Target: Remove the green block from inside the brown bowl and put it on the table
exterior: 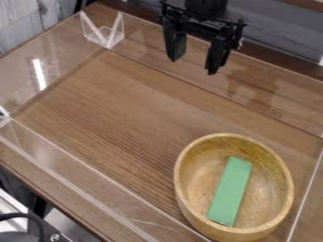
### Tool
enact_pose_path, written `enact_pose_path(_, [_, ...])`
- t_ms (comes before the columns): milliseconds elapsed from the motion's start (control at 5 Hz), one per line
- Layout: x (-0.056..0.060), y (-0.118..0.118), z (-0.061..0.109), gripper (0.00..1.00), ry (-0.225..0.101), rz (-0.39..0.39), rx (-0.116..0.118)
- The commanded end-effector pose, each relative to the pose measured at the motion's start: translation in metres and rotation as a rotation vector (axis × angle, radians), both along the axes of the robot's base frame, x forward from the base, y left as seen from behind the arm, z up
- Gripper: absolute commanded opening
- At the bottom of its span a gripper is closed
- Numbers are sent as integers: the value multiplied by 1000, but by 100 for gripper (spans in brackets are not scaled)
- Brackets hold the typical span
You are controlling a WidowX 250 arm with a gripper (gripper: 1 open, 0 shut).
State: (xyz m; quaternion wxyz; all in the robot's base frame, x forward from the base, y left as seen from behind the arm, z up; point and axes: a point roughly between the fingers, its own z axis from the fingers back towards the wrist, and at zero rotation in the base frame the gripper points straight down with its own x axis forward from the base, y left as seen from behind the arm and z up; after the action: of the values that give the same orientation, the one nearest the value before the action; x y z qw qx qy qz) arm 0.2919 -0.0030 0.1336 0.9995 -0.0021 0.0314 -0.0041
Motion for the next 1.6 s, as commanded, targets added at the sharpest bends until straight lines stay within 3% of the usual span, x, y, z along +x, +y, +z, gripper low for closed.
enact_pose_path(0, [-18,-20,-8,100,24,-41,-6])
enact_pose_path(200, [-48,-49,-21,100,61,-89,-10])
enact_pose_path(400, [-70,-88,-28,100,40,-138,-14])
enact_pose_path(600, [-83,-114,-38,100,14,-154,-15])
enact_pose_path(800, [-84,-117,-35,100,-19,-156,-18])
enact_pose_path(1400, [-78,-108,-52,100,-57,-196,-46])
